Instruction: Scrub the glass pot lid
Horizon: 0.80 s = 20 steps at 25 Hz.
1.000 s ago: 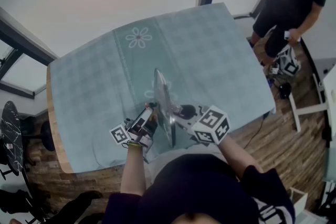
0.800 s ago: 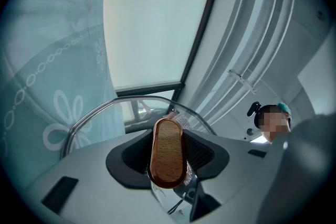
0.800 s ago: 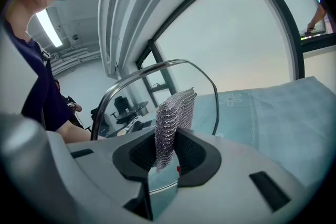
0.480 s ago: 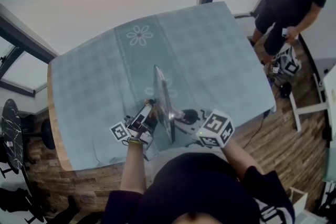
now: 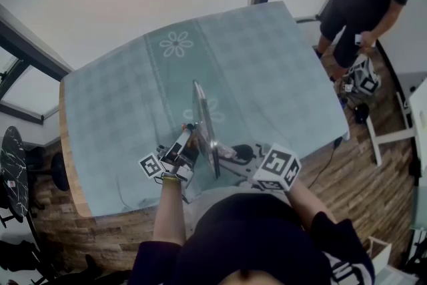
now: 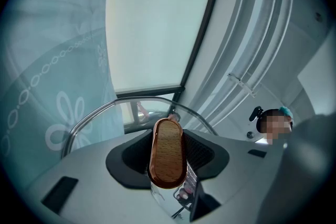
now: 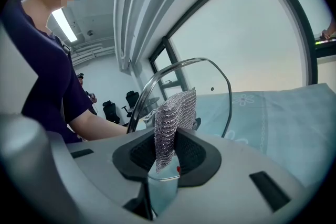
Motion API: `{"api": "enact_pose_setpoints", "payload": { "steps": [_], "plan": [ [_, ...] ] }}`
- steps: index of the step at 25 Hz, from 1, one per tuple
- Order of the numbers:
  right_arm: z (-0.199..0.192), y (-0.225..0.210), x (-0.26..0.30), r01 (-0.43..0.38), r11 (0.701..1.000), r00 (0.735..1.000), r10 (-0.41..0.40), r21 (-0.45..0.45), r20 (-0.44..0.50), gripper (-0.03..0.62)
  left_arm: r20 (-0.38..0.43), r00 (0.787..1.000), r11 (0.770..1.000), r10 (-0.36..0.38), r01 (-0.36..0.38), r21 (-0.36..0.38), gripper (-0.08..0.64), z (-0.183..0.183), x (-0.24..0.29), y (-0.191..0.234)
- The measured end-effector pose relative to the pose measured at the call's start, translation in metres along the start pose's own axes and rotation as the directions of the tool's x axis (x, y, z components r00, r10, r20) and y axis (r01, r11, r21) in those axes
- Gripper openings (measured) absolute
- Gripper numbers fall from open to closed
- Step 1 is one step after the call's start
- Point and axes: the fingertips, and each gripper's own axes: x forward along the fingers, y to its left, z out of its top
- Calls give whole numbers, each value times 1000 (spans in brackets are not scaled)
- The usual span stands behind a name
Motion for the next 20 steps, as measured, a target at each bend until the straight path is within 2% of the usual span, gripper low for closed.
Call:
{"api": "enact_pose_setpoints", "payload": {
  "steps": [11,20],
  "plan": [
    [-12,19,-8,-53,996,997,49,-67,-55,83,29,1000,1000,1,-1,-9,169,3,-1,1],
    [-23,34,-21,-143,987,984,134,-76,-115,83,41,999,1000,1,0,-16,169,3,-1,0]
  ]
}}
